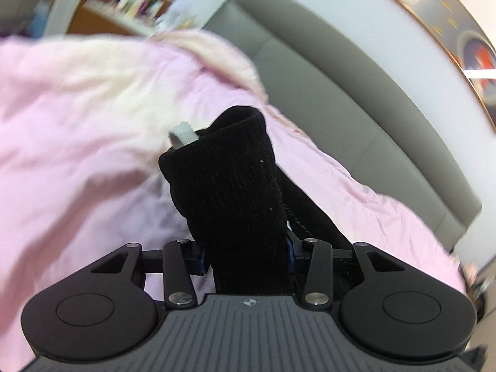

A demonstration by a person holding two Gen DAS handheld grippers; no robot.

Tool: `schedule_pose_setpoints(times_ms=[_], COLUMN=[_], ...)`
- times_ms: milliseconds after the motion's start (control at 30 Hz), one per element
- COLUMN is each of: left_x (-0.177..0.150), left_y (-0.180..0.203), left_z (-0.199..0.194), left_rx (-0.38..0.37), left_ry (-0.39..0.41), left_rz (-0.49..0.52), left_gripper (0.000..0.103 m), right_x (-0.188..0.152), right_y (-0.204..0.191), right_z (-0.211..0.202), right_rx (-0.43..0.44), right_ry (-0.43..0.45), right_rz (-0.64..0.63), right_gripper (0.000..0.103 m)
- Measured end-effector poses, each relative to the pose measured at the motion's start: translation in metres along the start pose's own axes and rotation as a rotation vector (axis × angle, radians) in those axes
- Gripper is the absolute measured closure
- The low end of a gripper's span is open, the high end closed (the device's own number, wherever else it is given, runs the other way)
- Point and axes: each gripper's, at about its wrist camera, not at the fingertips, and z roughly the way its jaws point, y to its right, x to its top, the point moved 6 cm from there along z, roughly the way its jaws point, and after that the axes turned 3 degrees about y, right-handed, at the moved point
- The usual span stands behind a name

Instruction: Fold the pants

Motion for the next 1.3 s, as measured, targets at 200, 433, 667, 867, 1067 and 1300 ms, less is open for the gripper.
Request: schedule_pose_setpoints(times_ms=[200,433,667,867,1067,1300], left_x=[-0.006,-0.056,-0.17,-0.23,-0.165,-0.075], left_y=[0.061,0.157,0.211,0.209,0.208,0.109], left_z=[-0.002,0.022,0.059,0.088,0.024,0.048], left_rx=[-0.03,-0.051,-0.052,0.008,-0.168,-0.079], left_ry=[0.064,0.043,-0.148,-0.215,-0.269,-0.35], left_rz=[0.321,0.828,1.542,1.821,1.365,0.624], left_gripper=[0.056,0.056,0.056,0.044,0.0,0.0], right_x=[0.007,0.01,0.015,0.024,0.028,0.044], right_y=[0.033,0.105,0.178,0.199,0.242,0.324], right_z=[-0.029,-0.109,-0.179,-0.187,-0.213,-0.228], right_rx=[0.063,0.03,-0.004,-0.048,-0.075,-0.159], right_ry=[0.007,0.017,0.092,0.126,0.201,0.302], right_rz=[0.11,0.274,0.535,0.5,0.519,0.573], right_gripper=[0.086,0.082,0.078,0.076,0.067,0.049])
